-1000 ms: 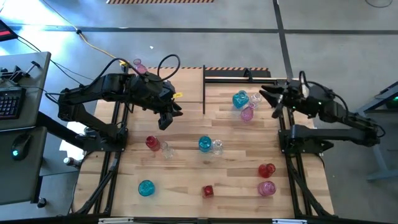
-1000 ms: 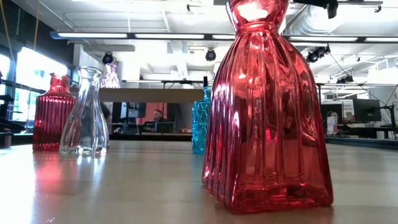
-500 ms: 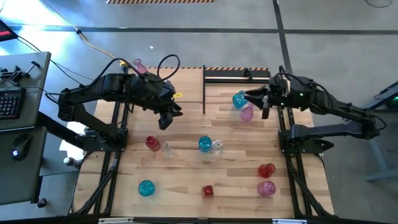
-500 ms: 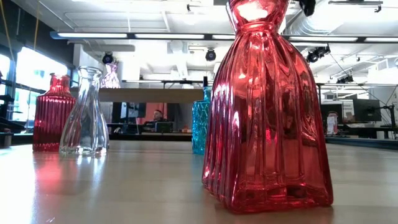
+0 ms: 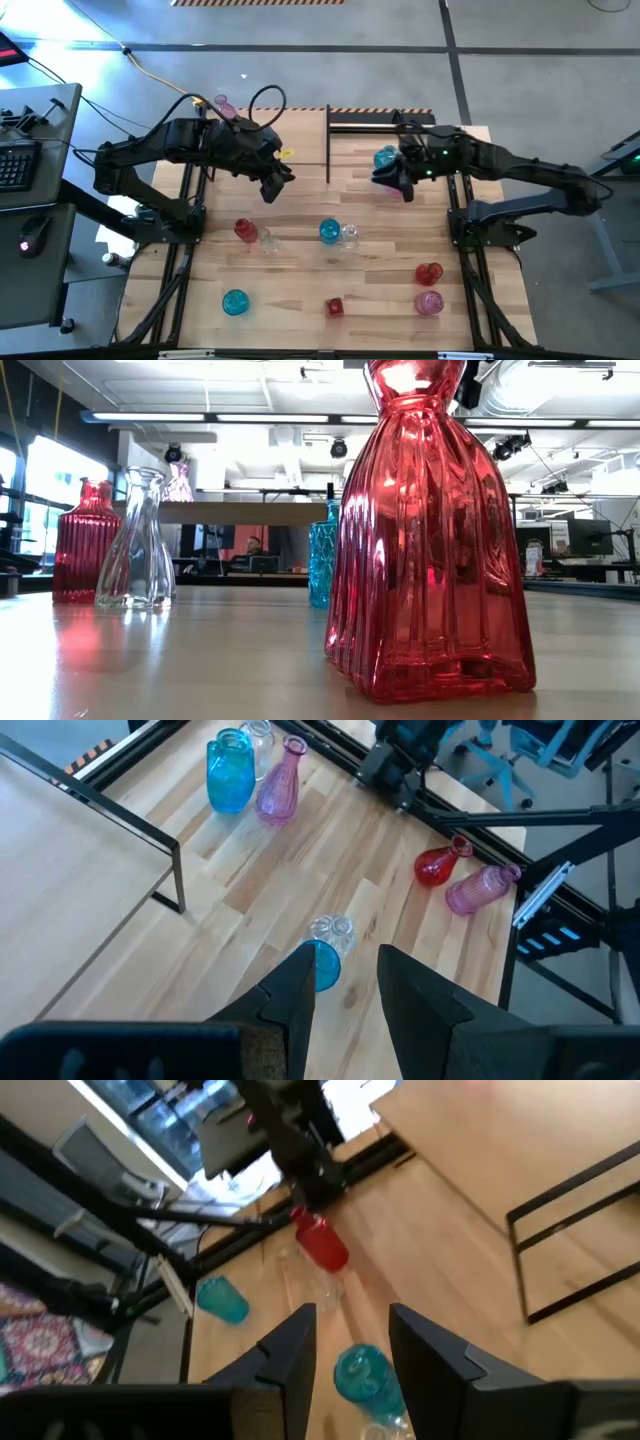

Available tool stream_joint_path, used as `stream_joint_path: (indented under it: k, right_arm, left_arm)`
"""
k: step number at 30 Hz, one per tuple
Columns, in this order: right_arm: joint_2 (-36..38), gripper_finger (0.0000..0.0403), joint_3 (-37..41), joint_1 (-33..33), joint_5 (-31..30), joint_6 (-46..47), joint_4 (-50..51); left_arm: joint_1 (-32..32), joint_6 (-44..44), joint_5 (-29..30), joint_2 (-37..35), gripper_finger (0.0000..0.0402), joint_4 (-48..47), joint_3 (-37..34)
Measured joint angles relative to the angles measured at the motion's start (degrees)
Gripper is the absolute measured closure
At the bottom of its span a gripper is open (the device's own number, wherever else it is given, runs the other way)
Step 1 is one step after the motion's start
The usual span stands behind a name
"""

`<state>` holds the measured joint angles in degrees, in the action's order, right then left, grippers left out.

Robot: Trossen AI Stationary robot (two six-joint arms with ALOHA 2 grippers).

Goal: Sort vases onto shelf
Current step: Put the center blue vase on the shelf

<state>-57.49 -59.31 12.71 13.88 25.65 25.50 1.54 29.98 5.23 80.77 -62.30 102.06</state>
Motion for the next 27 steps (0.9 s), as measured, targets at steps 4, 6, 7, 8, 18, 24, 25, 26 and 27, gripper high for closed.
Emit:
stream_joint_path:
  k: [4, 6, 7, 8, 18, 24, 25, 26, 27]
  right_arm:
    - [-2.3, 0.0286, 0.0, 0.0, 1.3, -0.1, 0.0]
    - [-3.2, 0.0286, 0.0, 0.0, 1.7, 0.0, 0.0]
    - [-3.7, 0.0286, 0.0, -0.2, 1.8, 0.1, -0.1]
    - [-4.1, 0.0286, 0.0, -0.5, 1.8, 0.7, 0.0]
    - [-9.1, 0.0286, 0.0, -6.6, 0.0, 5.2, -3.9]
    - [-12.4, 0.0286, 0.0, -8.7, -2.5, 6.5, -4.4]
    - [-12.9, 0.0286, 0.0, -9.0, -3.1, 6.9, -4.5]
    - [-13.4, 0.0286, 0.0, -9.3, -3.7, 7.1, -4.6]
    - [-13.9, 0.0286, 0.0, -9.6, -4.2, 7.2, -5.1]
  left_arm:
    - [0.0, 0.0, 0.0, 0.0, 0.0301, 0.0, 0.0]
    - [0.0, 0.0, 0.0, 0.0, 0.0301, 0.0, 0.0]
    - [0.0, 0.0, 0.1, 0.0, 0.0301, 0.0, 0.0]
    - [0.0, 0.0, 0.1, 0.0, 0.0301, 0.0, 0.0]
    - [0.0, -2.5, 0.1, 0.0, 0.0301, 0.0, 0.0]
    - [0.0, -2.6, 0.0, 0.0, 0.0301, 0.0, 0.0]
    - [-0.1, -2.6, 0.0, 0.0, 0.0301, 0.0, 0.0]
    - [-0.1, -2.7, 0.0, 0.0, 0.0301, -0.1, 0.0]
    - [-0.1, -2.9, 0.0, 0.0, 0.0301, -0.1, 0.0]
